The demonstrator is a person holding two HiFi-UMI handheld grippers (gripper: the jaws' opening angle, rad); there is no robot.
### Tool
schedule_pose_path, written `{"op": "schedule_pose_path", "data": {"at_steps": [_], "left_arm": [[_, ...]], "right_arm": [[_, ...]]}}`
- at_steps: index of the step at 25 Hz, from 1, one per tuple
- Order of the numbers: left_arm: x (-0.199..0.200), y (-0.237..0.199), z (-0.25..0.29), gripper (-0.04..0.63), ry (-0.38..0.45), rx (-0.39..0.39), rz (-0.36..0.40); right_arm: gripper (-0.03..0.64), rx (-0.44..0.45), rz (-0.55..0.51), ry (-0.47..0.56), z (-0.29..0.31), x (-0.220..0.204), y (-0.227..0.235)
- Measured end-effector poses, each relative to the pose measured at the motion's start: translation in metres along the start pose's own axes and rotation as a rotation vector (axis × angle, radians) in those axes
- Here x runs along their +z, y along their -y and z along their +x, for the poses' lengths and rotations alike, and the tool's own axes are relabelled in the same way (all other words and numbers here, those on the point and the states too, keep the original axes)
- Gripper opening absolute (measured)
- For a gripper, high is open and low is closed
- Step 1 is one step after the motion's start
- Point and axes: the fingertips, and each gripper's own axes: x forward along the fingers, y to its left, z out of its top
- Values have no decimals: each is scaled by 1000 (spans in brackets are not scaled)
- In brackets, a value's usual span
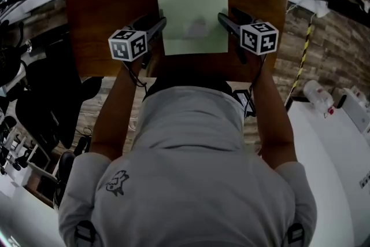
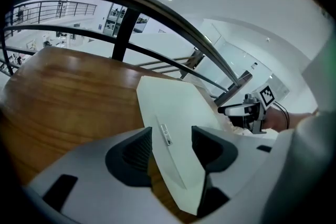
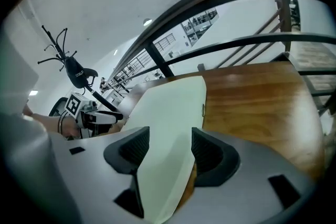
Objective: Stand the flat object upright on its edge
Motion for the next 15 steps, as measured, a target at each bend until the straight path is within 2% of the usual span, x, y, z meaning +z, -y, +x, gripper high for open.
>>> {"op": "schedule_pose_path", "data": {"at_steps": [4, 15], "left_arm": [[-5, -5, 9, 250, -27, -9, -26], [-15, -11, 30, 261, -79, -15, -32]], "right_arm": [[234, 5, 33, -55, 11, -9, 8], [238, 33, 67, -101, 25, -22, 18]]}}
